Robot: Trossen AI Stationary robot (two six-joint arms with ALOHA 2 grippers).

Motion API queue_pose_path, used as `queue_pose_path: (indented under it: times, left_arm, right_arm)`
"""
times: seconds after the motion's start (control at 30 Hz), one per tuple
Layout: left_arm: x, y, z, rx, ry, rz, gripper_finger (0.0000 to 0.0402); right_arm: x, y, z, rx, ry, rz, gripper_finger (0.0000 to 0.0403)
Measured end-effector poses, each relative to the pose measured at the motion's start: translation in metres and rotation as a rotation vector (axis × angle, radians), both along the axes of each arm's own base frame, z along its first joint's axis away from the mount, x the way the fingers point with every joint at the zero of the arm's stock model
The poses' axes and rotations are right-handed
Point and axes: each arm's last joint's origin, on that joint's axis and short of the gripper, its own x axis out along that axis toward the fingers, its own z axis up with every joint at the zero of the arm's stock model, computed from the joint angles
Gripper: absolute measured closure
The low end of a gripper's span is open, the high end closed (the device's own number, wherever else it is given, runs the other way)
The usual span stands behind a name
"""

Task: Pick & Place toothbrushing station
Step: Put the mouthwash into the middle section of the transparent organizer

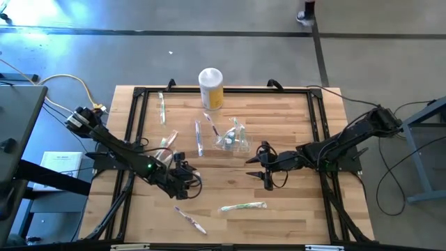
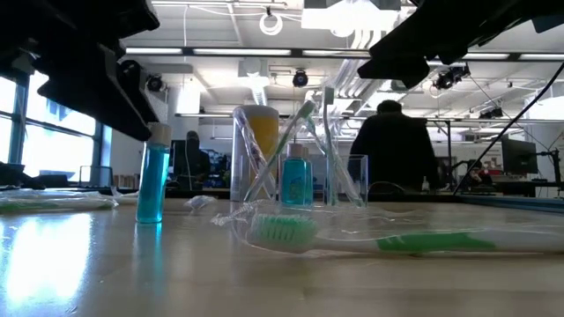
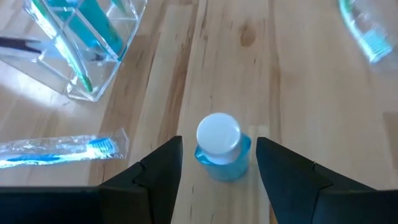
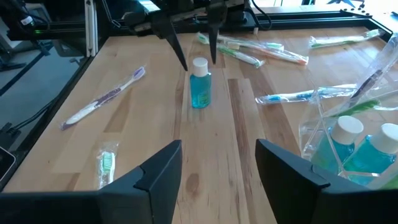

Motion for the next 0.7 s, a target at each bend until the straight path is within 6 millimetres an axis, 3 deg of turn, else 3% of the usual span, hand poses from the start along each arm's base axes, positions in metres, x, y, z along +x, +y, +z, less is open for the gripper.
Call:
queue_pose_path:
  times: [0.7]
  left_arm:
    - [0.0065, -0.0034, -0.0077, 0.031, -0.013, -0.001, 0.0204]
  right_arm:
    - [0.0000, 0.0000, 0.0000, 0.000, 0.000, 0.000, 0.0208]
